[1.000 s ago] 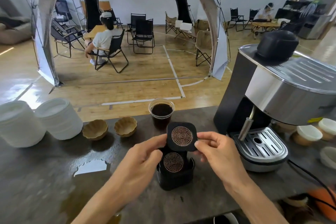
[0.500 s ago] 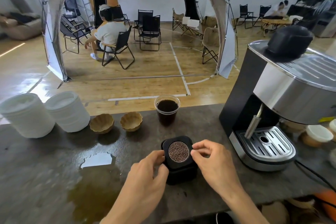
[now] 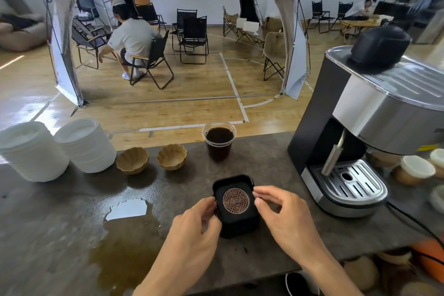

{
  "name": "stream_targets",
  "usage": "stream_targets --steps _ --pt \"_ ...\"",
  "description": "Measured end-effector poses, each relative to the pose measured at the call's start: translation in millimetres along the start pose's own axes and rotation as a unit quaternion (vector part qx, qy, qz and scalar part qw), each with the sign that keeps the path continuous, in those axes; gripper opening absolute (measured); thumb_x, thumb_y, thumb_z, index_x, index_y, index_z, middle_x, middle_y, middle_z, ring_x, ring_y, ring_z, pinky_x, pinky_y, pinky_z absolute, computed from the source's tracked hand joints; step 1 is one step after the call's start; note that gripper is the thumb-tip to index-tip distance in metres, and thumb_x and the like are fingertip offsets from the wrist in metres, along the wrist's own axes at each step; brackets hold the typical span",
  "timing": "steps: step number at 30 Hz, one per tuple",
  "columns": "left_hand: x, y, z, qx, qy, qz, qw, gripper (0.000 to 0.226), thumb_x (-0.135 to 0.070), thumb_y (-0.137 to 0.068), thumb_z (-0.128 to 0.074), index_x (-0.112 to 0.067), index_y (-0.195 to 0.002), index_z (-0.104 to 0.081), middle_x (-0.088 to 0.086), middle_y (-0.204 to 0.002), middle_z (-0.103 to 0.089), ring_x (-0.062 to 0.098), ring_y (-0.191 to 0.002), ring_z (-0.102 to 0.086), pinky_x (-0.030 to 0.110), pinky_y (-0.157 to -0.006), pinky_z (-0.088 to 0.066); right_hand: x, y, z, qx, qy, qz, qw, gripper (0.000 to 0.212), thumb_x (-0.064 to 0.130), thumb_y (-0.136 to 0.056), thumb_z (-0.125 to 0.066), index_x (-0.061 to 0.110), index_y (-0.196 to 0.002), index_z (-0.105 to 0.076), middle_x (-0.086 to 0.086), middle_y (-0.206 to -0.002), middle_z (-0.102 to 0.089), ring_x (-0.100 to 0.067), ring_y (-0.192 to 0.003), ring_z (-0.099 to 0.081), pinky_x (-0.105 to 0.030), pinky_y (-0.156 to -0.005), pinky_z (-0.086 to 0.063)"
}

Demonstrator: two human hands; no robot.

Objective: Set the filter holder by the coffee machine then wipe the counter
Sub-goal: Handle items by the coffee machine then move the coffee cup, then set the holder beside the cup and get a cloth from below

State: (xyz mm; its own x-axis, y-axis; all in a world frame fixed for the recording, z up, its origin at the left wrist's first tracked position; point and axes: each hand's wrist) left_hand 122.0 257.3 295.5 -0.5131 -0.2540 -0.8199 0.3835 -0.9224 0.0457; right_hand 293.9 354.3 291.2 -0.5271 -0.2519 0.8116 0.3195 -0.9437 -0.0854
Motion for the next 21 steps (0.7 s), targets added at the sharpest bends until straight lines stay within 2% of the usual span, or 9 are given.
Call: stream_targets --steps 5,7,9,11,13,15,17,21 --pt "3 3 -3 0.004 0.009 -0.014 1.0 0.042 -0.011 -0.094 -0.051 -0.023 -0.135 -0.056 -0.021 -0.119 -0.064 -0.01 -0.109 -0.058 -0.006 -0.084 -0.036 -7 4 -4 -0.004 -0.02 0.004 1.0 0.021 0.026 -0.092 -0.065 0.029 -0.112 -0.073 0.023 -0.1 -0.072 0.015 -0.098 -0.062 -0.002 -0.082 -0.044" --pt "8 2 -2 0.002 0.008 -0.015 1.0 0.041 -0.012 -0.091 -0.056 -0.023 -0.131 -0.058 -0.022 -0.115 -0.066 -0.008 -0.107 -0.061 0.005 -0.092 -0.044 -10 4 -3 -0.009 -0.04 0.002 0.999 0.022 0.027 -0.092 -0.065 0.03 -0.112 -0.071 0.021 -0.1 -0.072 0.011 -0.099 -0.063 -0.005 -0.083 -0.047" --pt "14 -1 5 -0.005 -0.009 -0.024 1.0 0.047 -0.019 -0.088 -0.066 -0.023 -0.134 -0.054 -0.02 -0.119 -0.064 -0.002 -0.112 -0.061 0.021 -0.1 -0.048 -16 1 2 0.008 -0.068 0.006 0.998 0.027 0.026 -0.09 -0.068 0.031 -0.117 -0.069 0.02 -0.107 -0.072 0.008 -0.104 -0.063 -0.015 -0.09 -0.05" --pt "20 -6 14 0.007 -0.04 -0.05 0.998 0.065 -0.031 -0.085 -0.073 -0.029 -0.142 -0.043 -0.019 -0.13 -0.054 -0.001 -0.117 -0.054 0.022 -0.102 -0.045 -22 -6 12 0.073 -0.082 0.016 0.994 0.046 0.029 -0.086 -0.072 0.031 -0.13 -0.059 0.02 -0.123 -0.065 0.007 -0.115 -0.058 -0.024 -0.096 -0.05" --pt "18 -11 20 0.042 -0.061 -0.055 0.996 0.073 -0.038 -0.084 -0.073 -0.033 -0.145 -0.035 -0.022 -0.132 -0.045 -0.001 -0.119 -0.05 0.018 -0.1 -0.041 -27 -14 21 0.174 -0.073 0.016 0.982 0.073 0.038 -0.079 -0.077 0.033 -0.144 -0.044 0.021 -0.139 -0.052 0.009 -0.126 -0.048 -0.026 -0.101 -0.047" --pt "17 -14 18 0.042 -0.068 -0.064 0.995 0.065 -0.039 -0.082 -0.074 -0.032 -0.139 -0.044 -0.021 -0.128 -0.049 0.0 -0.117 -0.052 0.016 -0.097 -0.042 -27 -20 22 0.232 -0.049 0.003 0.972 0.091 0.05 -0.071 -0.081 0.037 -0.148 -0.035 0.02 -0.145 -0.046 0.007 -0.13 -0.045 -0.028 -0.106 -0.045" --pt "17 -11 13 0.02 -0.066 -0.072 0.995 0.057 -0.038 -0.081 -0.075 -0.029 -0.132 -0.051 -0.018 -0.122 -0.057 -0.001 -0.112 -0.056 0.016 -0.096 -0.046 -28 -24 19 0.234 -0.047 -0.003 0.971 0.088 0.051 -0.067 -0.083 0.036 -0.143 -0.041 0.015 -0.14 -0.053 0.004 -0.128 -0.049 -0.032 -0.106 -0.046" --pt "23 -1 3 -0.009 -0.039 -0.063 0.997 0.046 -0.034 -0.082 -0.076 -0.033 -0.123 -0.057 -0.021 -0.114 -0.063 -0.005 -0.107 -0.06 0.019 -0.095 -0.05 -31 -20 13 0.202 -0.081 -0.012 0.976 0.066 0.047 -0.067 -0.082 0.028 -0.125 -0.057 0.01 -0.12 -0.068 0.001 -0.113 -0.062 -0.034 -0.1 -0.051"
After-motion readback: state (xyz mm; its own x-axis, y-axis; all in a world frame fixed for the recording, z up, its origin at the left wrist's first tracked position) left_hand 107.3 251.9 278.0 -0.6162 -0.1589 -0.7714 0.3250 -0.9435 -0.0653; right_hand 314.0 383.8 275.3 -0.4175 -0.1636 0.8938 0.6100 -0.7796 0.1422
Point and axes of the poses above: each hand's wrist, its own y-axis away from the middle knuckle, its own z-axis out of the back of the hand, x = y × z
